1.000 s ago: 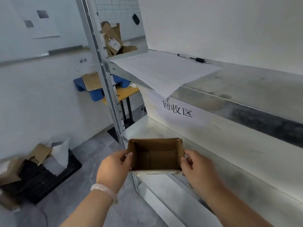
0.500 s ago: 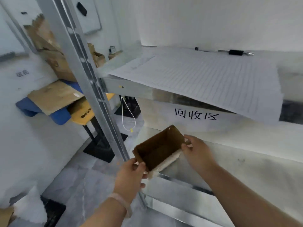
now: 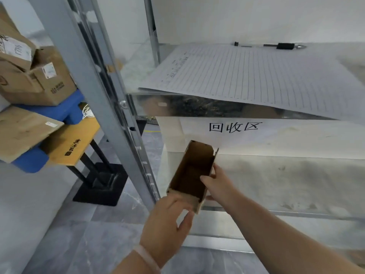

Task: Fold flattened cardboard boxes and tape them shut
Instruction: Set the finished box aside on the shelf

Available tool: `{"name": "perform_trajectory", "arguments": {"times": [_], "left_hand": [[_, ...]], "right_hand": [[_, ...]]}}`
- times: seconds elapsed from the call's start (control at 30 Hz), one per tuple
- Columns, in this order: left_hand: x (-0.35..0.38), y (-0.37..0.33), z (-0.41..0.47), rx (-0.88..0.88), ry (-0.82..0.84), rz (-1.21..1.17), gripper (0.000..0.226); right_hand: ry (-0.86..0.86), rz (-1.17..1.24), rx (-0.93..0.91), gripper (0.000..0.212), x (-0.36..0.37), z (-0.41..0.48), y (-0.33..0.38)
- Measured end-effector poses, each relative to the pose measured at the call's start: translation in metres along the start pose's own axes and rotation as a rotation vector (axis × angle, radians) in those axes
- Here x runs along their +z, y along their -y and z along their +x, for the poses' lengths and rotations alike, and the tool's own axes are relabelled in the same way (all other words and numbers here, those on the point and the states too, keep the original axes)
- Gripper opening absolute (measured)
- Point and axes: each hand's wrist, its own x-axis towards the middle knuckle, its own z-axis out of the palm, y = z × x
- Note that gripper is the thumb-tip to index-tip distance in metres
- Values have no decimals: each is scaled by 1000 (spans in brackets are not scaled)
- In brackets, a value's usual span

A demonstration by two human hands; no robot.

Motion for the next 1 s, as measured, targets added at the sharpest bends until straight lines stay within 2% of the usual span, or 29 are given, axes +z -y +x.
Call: {"name": "perform_trajectory", "arguments": {"times": [0.1, 0.2, 0.3, 0.37, 0.47, 0.53, 0.6, 0.77, 1.0], "left_hand": [[1, 4, -3, 221, -102, 91, 36], [5, 9, 2, 203, -54, 227, 63], [9, 13, 5, 149, 13, 301, 68], [8, 13, 8, 160, 7, 302, 64], [5, 1, 23, 218, -60, 239, 58], [7, -13, 40, 268, -80, 185, 56], [16, -32, 60, 333, -70, 175, 53], [50, -103, 98, 494, -25, 122, 50], [117, -243, 111, 708, -17, 16, 54]], "right_hand": [[-6, 49, -69, 57, 4, 7, 12], [64, 17, -96, 49, 8, 13, 14], [110, 37, -75, 51, 9, 7, 10], [111, 0, -137, 51, 4, -5, 8], [-12, -110, -213, 49, -20, -26, -6], [-116, -297, -280, 54, -45, -42, -21], [-227, -486, -348, 61, -73, -57, -37], [-484, -839, -382, 71, -145, -96, -72], [-744, -866, -287, 68, -270, -166, -115]]}}
